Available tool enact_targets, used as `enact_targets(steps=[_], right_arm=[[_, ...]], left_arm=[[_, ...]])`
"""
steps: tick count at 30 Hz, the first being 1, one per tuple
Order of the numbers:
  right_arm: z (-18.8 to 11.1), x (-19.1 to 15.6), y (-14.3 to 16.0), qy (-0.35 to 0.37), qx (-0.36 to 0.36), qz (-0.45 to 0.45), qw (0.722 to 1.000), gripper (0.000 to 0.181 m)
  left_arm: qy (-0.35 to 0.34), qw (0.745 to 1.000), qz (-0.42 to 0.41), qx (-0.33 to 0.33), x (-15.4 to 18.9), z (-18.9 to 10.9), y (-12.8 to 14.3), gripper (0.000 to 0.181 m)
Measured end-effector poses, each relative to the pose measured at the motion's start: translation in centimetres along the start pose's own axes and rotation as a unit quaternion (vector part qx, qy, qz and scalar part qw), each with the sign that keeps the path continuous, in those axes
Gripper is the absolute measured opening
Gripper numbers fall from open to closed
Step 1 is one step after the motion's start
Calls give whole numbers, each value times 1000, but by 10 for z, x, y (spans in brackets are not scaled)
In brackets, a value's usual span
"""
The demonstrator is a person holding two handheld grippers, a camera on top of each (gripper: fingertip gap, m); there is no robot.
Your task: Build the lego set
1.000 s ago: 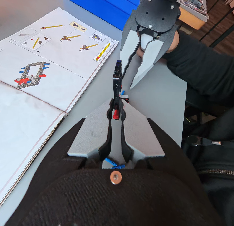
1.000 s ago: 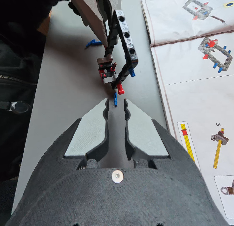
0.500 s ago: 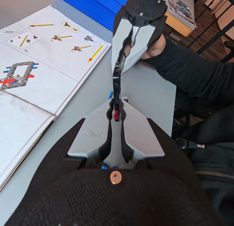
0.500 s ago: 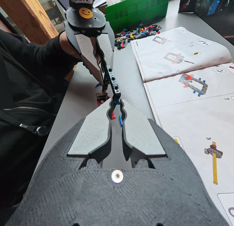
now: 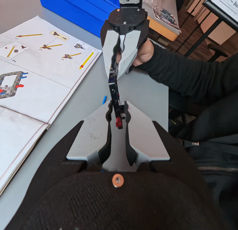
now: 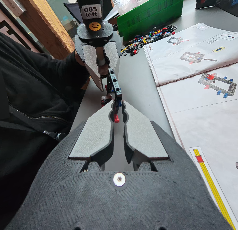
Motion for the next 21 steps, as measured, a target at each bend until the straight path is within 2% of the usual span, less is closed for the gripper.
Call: enact_targets(steps=[7, 12, 21], right_arm=[[20, -4, 5, 0, -19, 7, 1000, 5], [21, -2, 4, 15, -22, -8, 1000, 5], [14, 2, 3, 0, -9, 13, 1000, 3]], left_arm=[[-12, 996, 86, -10, -9, -7, 12, 5], [36, 998, 43, -3, -16, -4, 16, 6], [103, 995, -1, -4, -24, 2, 22, 6]])
Point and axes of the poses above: each gripper's, where its closed fingertips meet, z out along the fingers, y out of its underside, x = y × z across the jaws, the point moved 4 cm from there along -z, back along the fingers, and after that the axes turned 8 degrees about -y, right-handed, at the moved point
